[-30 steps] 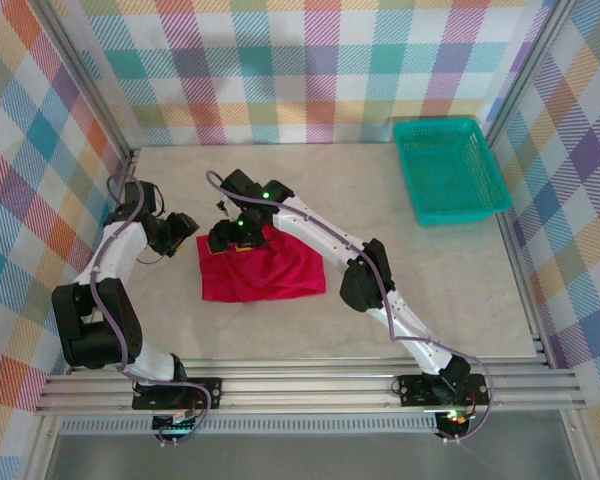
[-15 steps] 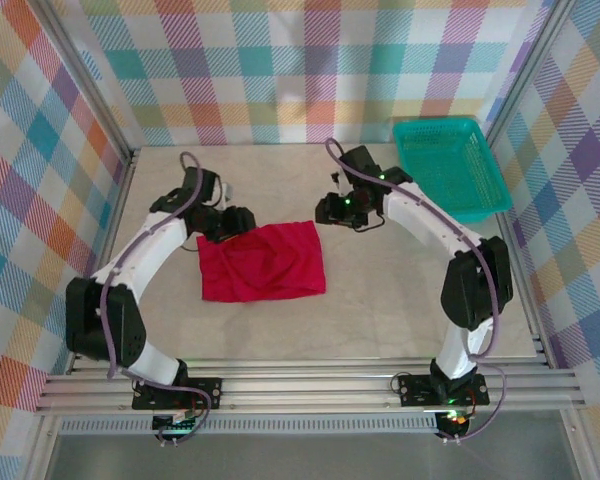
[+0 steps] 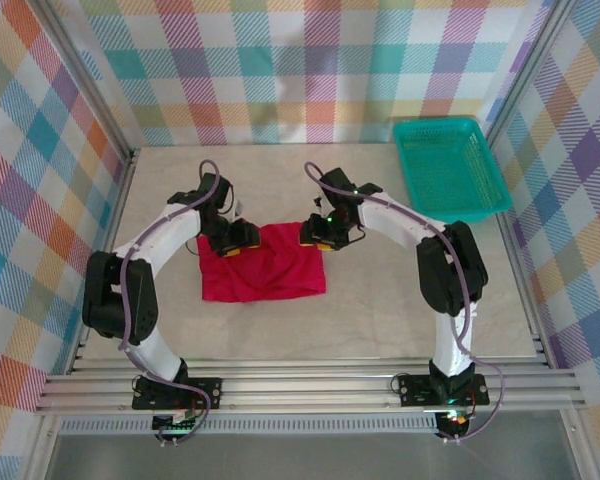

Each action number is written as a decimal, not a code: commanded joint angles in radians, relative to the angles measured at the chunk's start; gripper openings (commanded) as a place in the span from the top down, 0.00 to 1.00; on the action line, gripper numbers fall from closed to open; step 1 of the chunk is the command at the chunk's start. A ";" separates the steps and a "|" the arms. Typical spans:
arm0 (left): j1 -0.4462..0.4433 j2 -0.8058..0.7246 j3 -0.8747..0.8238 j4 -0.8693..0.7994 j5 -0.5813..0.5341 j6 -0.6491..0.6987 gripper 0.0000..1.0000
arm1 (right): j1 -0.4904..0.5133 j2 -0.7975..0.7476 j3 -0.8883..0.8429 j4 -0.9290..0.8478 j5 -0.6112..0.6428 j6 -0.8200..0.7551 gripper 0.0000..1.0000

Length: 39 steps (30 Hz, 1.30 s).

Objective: Fold the inside-out t-shirt

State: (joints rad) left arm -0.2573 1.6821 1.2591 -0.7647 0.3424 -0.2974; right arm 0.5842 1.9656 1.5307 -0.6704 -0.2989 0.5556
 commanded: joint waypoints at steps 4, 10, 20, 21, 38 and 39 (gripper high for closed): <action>-0.022 0.103 -0.043 0.013 0.048 0.009 0.62 | 0.026 0.114 0.028 0.107 -0.046 0.109 0.52; -0.003 0.092 -0.083 -0.032 -0.038 -0.003 1.00 | 0.018 0.172 0.004 0.059 0.050 0.115 0.54; 0.226 -0.302 -0.279 -0.098 -0.251 -0.136 1.00 | -0.011 0.033 -0.134 -0.020 0.252 0.087 0.51; 0.225 -0.321 -0.291 -0.097 -0.241 -0.146 1.00 | -0.008 0.021 -0.134 -0.015 0.242 0.087 0.51; -0.008 0.023 0.186 -0.021 -0.064 -0.068 0.46 | -0.027 -0.100 -0.075 -0.062 0.090 0.018 0.42; -0.025 0.071 0.223 -0.022 -0.068 -0.062 0.46 | -0.036 -0.111 -0.095 -0.057 0.093 0.021 0.42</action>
State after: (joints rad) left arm -0.2394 1.6669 1.4174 -0.7795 0.2466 -0.3962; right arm 0.5762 1.8797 1.4879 -0.6853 -0.2287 0.5831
